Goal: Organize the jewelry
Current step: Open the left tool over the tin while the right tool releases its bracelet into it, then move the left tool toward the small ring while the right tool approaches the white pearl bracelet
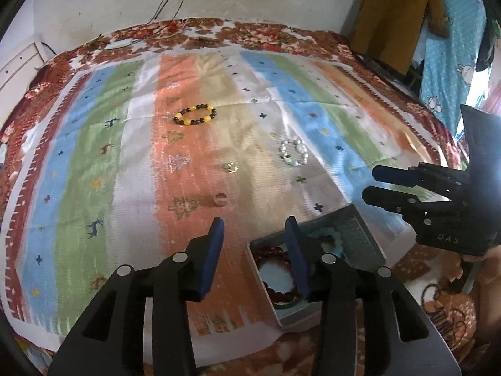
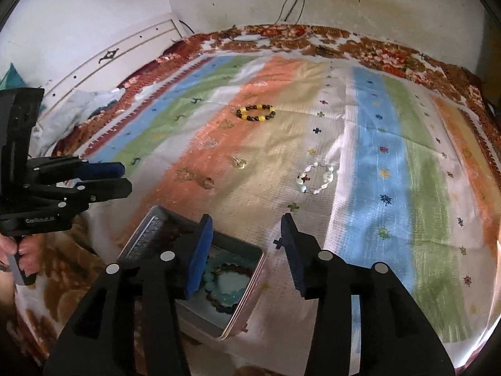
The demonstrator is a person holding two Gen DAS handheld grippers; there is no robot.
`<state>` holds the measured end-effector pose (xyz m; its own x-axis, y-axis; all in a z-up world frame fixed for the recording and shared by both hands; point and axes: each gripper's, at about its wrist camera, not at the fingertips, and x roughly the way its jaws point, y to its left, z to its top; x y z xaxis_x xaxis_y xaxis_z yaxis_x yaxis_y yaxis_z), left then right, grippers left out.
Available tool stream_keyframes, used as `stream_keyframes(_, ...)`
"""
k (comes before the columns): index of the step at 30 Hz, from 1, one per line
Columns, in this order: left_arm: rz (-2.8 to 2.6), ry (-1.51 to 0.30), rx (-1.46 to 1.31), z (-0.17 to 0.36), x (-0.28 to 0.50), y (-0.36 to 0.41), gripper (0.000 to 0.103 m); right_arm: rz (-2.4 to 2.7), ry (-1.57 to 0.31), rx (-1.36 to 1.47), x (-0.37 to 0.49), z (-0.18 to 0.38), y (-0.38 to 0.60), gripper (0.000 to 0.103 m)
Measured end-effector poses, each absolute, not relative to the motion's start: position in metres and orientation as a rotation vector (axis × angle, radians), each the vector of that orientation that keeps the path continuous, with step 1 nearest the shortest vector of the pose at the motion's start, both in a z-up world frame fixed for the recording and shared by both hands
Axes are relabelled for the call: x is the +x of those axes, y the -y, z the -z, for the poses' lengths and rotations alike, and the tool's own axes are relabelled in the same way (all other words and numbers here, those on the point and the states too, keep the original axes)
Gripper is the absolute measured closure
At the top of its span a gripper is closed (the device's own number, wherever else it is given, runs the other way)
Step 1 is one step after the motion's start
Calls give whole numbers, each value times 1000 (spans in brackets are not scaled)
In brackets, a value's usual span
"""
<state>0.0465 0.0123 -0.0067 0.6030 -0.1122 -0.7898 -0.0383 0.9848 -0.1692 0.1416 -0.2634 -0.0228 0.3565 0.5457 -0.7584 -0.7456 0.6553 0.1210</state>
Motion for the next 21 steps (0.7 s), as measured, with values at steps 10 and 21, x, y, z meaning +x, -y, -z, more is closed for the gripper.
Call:
stream_keyframes(10, 22, -997, -132, 17, 82, -23, 52, -823, -890, -280, 170, 27, 252, 54)
stream_keyframes(21, -11, -1113, -81, 41, 127, -36, 53, -769, -944, -251, 207, 32, 249, 54)
